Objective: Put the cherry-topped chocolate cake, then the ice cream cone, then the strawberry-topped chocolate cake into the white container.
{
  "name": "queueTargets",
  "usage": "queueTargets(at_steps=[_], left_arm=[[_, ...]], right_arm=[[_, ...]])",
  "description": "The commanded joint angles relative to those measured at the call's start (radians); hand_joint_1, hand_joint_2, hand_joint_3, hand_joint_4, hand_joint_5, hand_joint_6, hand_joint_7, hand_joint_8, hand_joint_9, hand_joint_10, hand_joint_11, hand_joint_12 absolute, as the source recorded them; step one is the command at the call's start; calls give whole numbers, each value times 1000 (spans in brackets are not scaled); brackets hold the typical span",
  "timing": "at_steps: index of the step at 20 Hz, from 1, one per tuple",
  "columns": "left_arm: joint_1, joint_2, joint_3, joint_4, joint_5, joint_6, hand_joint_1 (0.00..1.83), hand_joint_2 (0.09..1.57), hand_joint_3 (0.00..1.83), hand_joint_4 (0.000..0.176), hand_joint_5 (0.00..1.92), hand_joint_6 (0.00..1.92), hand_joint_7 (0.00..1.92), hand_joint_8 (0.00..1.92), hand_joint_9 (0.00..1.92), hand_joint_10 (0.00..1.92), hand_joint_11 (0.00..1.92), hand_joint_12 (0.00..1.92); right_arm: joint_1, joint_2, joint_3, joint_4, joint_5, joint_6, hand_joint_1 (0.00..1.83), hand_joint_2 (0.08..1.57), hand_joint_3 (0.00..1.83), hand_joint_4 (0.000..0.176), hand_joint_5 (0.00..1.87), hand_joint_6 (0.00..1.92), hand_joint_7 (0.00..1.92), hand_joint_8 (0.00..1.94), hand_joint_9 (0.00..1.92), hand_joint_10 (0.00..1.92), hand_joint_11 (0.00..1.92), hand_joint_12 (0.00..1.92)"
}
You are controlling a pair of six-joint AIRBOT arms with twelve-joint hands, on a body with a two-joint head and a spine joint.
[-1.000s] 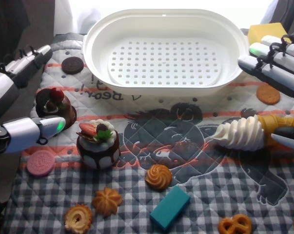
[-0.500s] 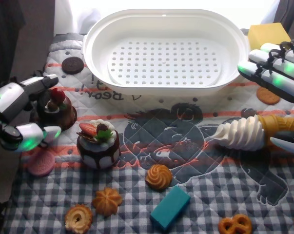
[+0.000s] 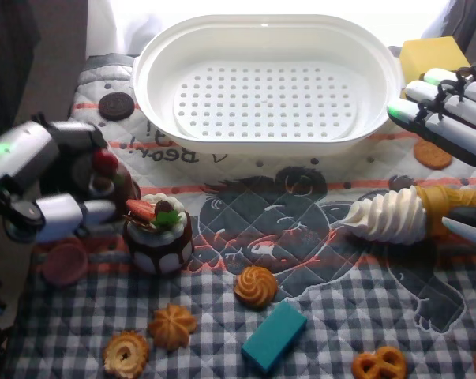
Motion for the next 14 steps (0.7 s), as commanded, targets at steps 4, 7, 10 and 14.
queueTargets(at_steps=[4,7,10,14], left_arm=[[-76,18,12,50,-153,-7,1280,1260,4,0,630,1370,686,1515,727,1596,665,1897],[-138,-3,42,66,-117,-7,1331,1246,0,0,632,1489,714,1392,745,1495,655,1742],[-220,-33,87,84,-49,-7,1473,1233,1,0,658,1537,667,1405,689,1404,592,1724],[-360,-116,202,85,116,-7,1319,1259,0,0,755,1520,674,1360,587,1530,325,1666]], right_arm=[[5,3,-2,-5,130,8,647,1313,0,0,0,0,0,0,8,3,0,825],[5,4,-2,-5,132,9,612,1310,0,0,0,0,0,0,28,10,0,805],[5,5,-2,-5,133,9,625,1326,1,0,0,0,0,0,0,0,0,465],[5,5,1,-5,133,9,681,1318,0,0,0,0,0,0,16,6,0,300]])
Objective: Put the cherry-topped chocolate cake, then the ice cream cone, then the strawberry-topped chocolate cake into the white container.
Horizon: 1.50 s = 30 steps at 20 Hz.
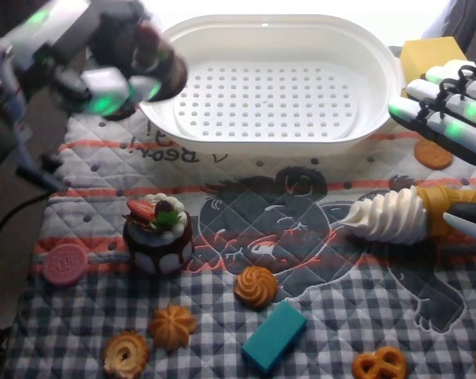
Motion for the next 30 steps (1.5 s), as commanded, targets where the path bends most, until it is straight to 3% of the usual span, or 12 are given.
queueTargets(at_steps=[1,3,7,10,12,14,16,19,23,25,28,30], left_arm=[[-19,-11,22,14,-47,-8,1323,1250,0,0,755,1506,691,1338,619,1512,348,1683],[-47,-48,79,-15,10,-7,1188,1245,0,0,767,1435,709,1354,550,1419,379,1764],[-78,-122,192,-82,110,-6,1308,1259,0,0,661,1458,729,1413,645,1584,418,1886],[-82,-168,241,-112,149,-6,1144,1264,0,16,689,1422,726,1442,463,1427,200,1900],[-81,-182,254,-116,164,-3,1121,1304,5,0,539,1555,723,1479,334,1264,14,1833],[-81,-186,255,-123,168,12,1136,1183,0,0,280,961,367,860,261,1118,4,1850],[-82,-186,246,-124,164,30,1052,1124,0,26,210,517,291,297,59,776,0,1581],[-81,-181,235,-120,155,38,862,1069,0,102,79,231,58,10,0,48,0,543],[-72,-141,171,-78,95,38,780,1072,4,117,44,32,0,0,0,0,0,13],[-61,-97,107,-31,36,32,759,1068,2,169,16,16,0,0,0,0,0,0],[-13,-16,20,91,-66,-116,731,1078,5,170,15,14,0,0,0,0,0,0],[43,24,-16,151,-144,-237,723,1084,0,175,67,18,0,0,21,11,0,1102]], right_arm=[[5,5,2,-8,128,1,667,1321,1,0,0,0,7,0,14,4,0,158],[5,5,7,-8,128,7,665,1326,1,0,0,0,4,1,11,2,0,201],[4,4,10,-8,128,14,576,1324,0,0,0,0,0,0,17,6,0,1102],[3,4,13,-8,128,18,530,1329,2,0,0,0,0,0,12,3,0,1062],[3,3,13,-8,128,19,566,1323,0,0,0,0,0,0,21,5,0,1017],[3,2,14,-8,128,20,618,1312,0,0,0,0,0,0,1,0,0,899],[3,2,14,-8,129,21,573,1321,1,0,0,0,0,0,0,0,0,815],[2,2,15,-8,129,23,583,1319,0,0,0,0,0,0,3,1,0,818],[1,2,16,-8,129,39,540,1308,0,0,0,0,0,0,6,2,0,1001],[-4,2,21,-8,128,66,592,1294,0,0,0,0,0,0,32,12,0,1057],[-36,2,42,-13,125,135,648,1256,0,0,0,0,0,0,7,2,0,946],[-59,-7,61,-12,114,170,664,1246,0,0,0,0,0,0,71,34,0,1203]])
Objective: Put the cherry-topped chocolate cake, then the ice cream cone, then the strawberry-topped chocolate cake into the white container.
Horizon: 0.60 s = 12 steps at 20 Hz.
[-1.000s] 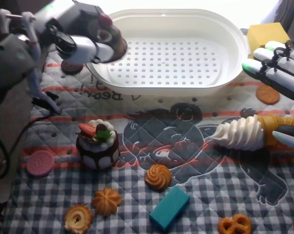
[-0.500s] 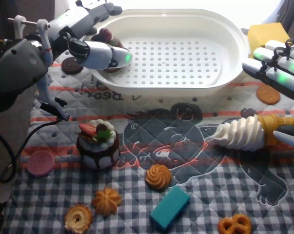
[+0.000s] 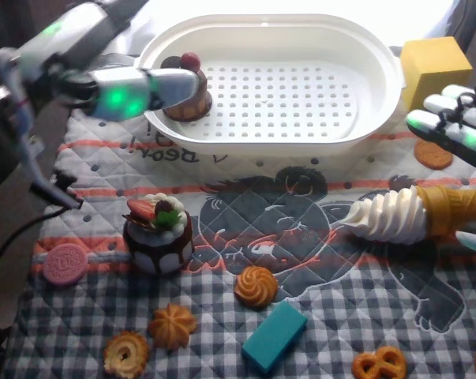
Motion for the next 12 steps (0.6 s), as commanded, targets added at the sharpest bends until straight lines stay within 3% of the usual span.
queueTargets(at_steps=[1,2,4,5,6,7,9,10,12], left_arm=[[9,18,-10,43,-174,-44,767,1140,0,176,63,10,0,0,3,1,0,715],[56,45,-44,67,-247,-96,717,1230,17,176,57,1,0,0,0,0,0,28],[105,74,-83,79,-329,-131,722,1250,22,171,57,1,0,0,0,0,5,8],[130,90,-105,87,-372,-147,707,1259,22,165,56,1,0,0,23,10,73,38],[152,103,-125,95,-415,-159,726,1279,0,169,59,19,3,10,30,13,14,268],[170,111,-140,98,-443,-161,727,1280,0,175,74,18,24,10,40,17,2,352],[197,121,-157,101,-477,-161,751,1285,0,176,106,18,37,5,32,12,0,431],[210,127,-165,101,-489,-161,751,1291,0,176,115,13,49,4,32,10,0,493],[220,132,-171,101,-497,-161,738,1321,10,172,102,5,71,10,46,16,0,510]], right_arm=[[7,-3,6,-4,109,7,657,1238,0,0,0,0,5,1,90,50,0,1268],[7,-24,20,-3,85,11,646,1227,0,0,9,4,42,10,98,78,0,1286],[10,-49,40,0,59,22,610,1220,0,0,14,6,55,11,98,96,0,1348],[15,-62,48,2,45,22,595,1216,0,0,8,4,69,4,38,329,0,1488],[18,-77,58,3,31,22,602,1225,3,0,1,0,61,2,7,409,0,1533],[23,-91,69,4,15,22,679,1232,5,0,3,1,60,2,1,378,0,1529],[44,-129,98,9,-28,22,729,1260,8,0,28,12,63,5,0,217,0,1291],[55,-149,115,12,-56,22,771,1264,3,0,47,20,98,10,5,277,0,1299],[72,-177,141,15,-95,22,882,1294,1,0,219,115,345,78,139,758,0,1574]])
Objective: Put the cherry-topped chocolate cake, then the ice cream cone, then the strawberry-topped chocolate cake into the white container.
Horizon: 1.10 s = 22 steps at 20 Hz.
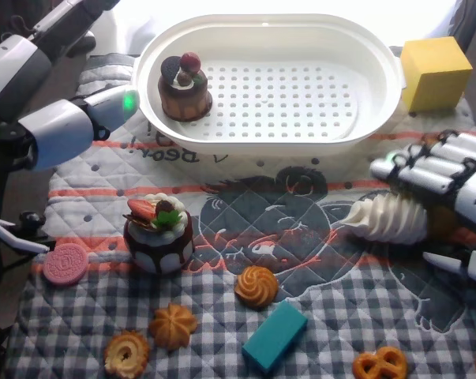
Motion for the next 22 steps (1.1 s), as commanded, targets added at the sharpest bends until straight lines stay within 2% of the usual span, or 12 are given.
queueTargets(at_steps=[1,3,7,10,12,13,14,17,18,20,21,22], left_arm=[[-4,16,-3,17,-137,-6,752,1321,4,152,110,5,85,7,47,14,0,541],[4,22,-8,16,-146,-6,733,1329,2,135,113,4,97,5,64,18,0,604],[17,29,-16,15,-166,-6,747,1314,0,100,115,0,77,0,40,2,0,504],[36,32,-24,10,-179,-6,760,1305,0,107,120,3,69,1,19,4,0,427],[52,33,-31,4,-182,-6,729,1309,0,94,117,1,59,0,24,6,0,436],[61,31,-35,2,-183,-6,720,1319,1,112,130,4,68,2,63,21,0,588],[73,29,-40,2,-190,-7,746,1332,2,100,148,9,78,4,92,32,0,743],[95,29,-49,4,-212,-7,773,1325,0,107,160,12,83,4,106,38,0,741],[99,28,-50,5,-212,-7,769,1326,0,107,160,8,57,2,91,30,0,673],[110,25,-50,-1,-211,-8,803,1348,4,65,156,4,14,2,60,16,0,521],[110,22,-50,-1,-211,-8,775,1357,2,69,146,2,9,1,33,4,0,396],[110,18,-49,-1,-211,-9,694,1362,0,91,130,2,0,0,9,4,0,173]], right_arm=[[16,4,3,-10,84,-1,1099,1291,0,0,488,1207,708,1138,526,1159,373,1730],[32,10,-1,-21,93,-1,1173,1267,0,0,638,1341,798,1475,743,1499,665,1846],[58,72,-42,-60,173,-9,1209,1281,6,0,634,1267,739,1642,838,1846,923,1920],[82,99,-61,-76,238,-19,1178,1275,0,0,635,1337,774,1562,692,1721,674,1921],[126,94,-53,-74,244,-55,1189,1281,1,0,618,1320,776,1603,744,1767,717,1921],[160,78,-36,-73,237,-68,1165,1319,5,0,546,1358,724,1706,780,1834,803,1921],[208,55,-11,-72,208,-79,1162,1298,0,0,574,1411,765,1558,661,1589,587,1908],[330,-16,56,-43,87,-167,1313,1276,0,0,545,1429,730,1436,711,1653,587,1883],[382,-53,92,-36,40,-192,1196,1290,3,0,575,1407,759,1555,749,1697,721,1913],[466,-124,175,-24,-67,-204,1176,1291,1,0,634,1445,704,1564,978,1878,1040,1921],[492,-151,207,-12,-107,-208,1086,1292,1,0,655,1462,950,1782,1187,1912,1280,1921],[513,-186,252,6,-147,-208,1175,1294,1,0,656,1304,704,1693,733,1827,837,1921]])
